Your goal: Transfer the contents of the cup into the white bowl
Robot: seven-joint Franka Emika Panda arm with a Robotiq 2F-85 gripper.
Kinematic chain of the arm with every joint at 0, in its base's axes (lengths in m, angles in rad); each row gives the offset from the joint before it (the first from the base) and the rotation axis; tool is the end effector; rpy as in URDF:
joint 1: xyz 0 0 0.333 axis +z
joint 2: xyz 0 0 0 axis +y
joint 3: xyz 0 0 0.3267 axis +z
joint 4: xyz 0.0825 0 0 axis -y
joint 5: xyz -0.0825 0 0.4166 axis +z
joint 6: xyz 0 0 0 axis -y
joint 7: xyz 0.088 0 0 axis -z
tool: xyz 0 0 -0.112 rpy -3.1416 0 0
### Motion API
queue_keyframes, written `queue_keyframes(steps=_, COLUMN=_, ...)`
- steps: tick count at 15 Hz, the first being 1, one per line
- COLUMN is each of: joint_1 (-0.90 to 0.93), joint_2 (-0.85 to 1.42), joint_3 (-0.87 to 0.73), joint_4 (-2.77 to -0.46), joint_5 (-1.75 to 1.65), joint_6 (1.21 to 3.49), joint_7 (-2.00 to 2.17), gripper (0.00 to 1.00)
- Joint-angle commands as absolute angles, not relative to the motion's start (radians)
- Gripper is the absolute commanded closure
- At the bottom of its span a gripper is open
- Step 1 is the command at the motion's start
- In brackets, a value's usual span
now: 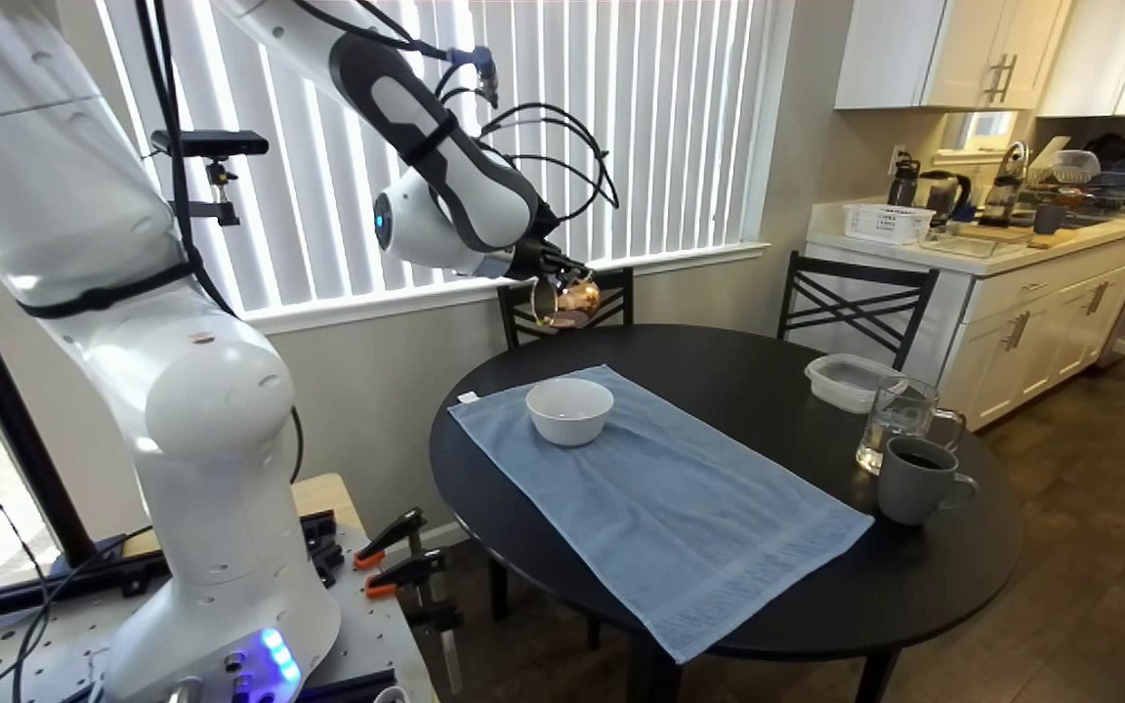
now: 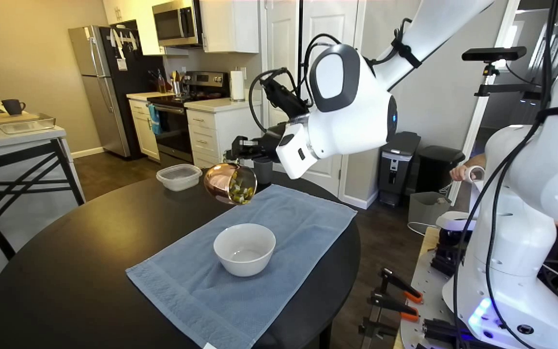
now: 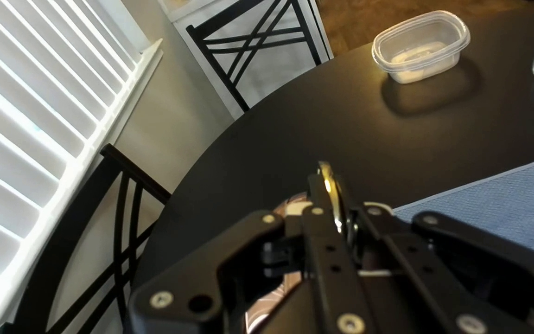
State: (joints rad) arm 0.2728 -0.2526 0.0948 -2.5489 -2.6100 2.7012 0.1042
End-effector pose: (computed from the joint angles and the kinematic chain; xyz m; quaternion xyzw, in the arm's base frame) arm 0.4149 0.1759 0.3417 0.1480 0.7991 0.1773 0.5550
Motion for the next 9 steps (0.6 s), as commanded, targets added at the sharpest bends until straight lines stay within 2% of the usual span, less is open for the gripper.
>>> queue_keyframes(steps=1, joint_1=0.234, joint_2=-0.283, joint_3=0.096, joint_4=-2.594, joint_5=-2.609, joint_6=2.660, joint_7=0.046, gripper=0.98)
queue_keyframes(steps=9, joint_1=0.180, joint_2=-0.266, joint_3=0.093, joint_4=-2.613, joint_5=-2.607, joint_6=2.611, joint_7=-0.050, gripper=0.98)
